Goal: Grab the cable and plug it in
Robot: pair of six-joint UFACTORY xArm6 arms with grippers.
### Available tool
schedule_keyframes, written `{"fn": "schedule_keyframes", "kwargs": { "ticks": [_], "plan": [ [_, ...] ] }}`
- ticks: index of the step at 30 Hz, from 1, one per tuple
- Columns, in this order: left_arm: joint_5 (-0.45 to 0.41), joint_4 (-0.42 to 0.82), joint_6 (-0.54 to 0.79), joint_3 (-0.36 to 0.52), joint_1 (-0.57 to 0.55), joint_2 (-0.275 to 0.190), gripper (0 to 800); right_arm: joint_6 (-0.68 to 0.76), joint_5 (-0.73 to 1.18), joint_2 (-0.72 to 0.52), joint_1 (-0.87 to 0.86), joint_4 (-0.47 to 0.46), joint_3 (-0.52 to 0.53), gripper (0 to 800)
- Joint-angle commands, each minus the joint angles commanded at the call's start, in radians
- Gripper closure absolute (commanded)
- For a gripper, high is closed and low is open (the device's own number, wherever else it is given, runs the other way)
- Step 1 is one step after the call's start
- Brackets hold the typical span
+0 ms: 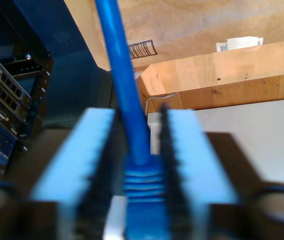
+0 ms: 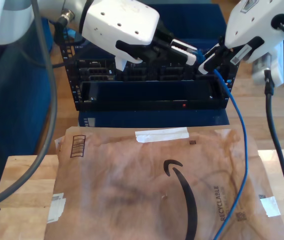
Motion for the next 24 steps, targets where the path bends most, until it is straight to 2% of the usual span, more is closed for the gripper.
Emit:
{"fn": "schedule_keyframes", "kwargs": {
  "ticks": [1,2,6,9,13,15,21,24],
  "plan": [
    [0.006,0.0,-0.002,0.0,0.0,0.0,797,-0.018,0.002,-0.003,-0.002,0.0,0.0,184],
    [0.017,-0.002,-0.005,-0.002,0.002,0.0,798,-0.035,0.002,-0.008,-0.003,-0.002,0.0,119],
    [0.052,-0.044,-0.026,-0.002,0.037,0.003,798,-0.078,-0.005,-0.028,-0.008,-0.009,0.0,8],
    [0.089,-0.075,-0.043,-0.002,0.075,0.025,798,-0.098,-0.005,-0.038,-0.008,-0.011,0.0,3],
    [0.198,-0.126,-0.104,-0.002,0.137,0.063,798,-0.192,-0.017,-0.075,-0.005,-0.006,-0.005,2],
    [0.224,-0.133,-0.118,-0.002,0.169,0.075,798,-0.245,-0.025,-0.086,-0.003,-0.003,-0.005,2],
    [0.308,-0.199,-0.163,0.005,0.264,0.106,798,-0.255,-0.037,-0.109,-0.002,-0.003,-0.012,2],
    [0.344,-0.201,-0.213,0.006,0.29,0.124,798,-0.336,-0.055,-0.121,0.012,0.002,-0.011,2]
  ]
}}
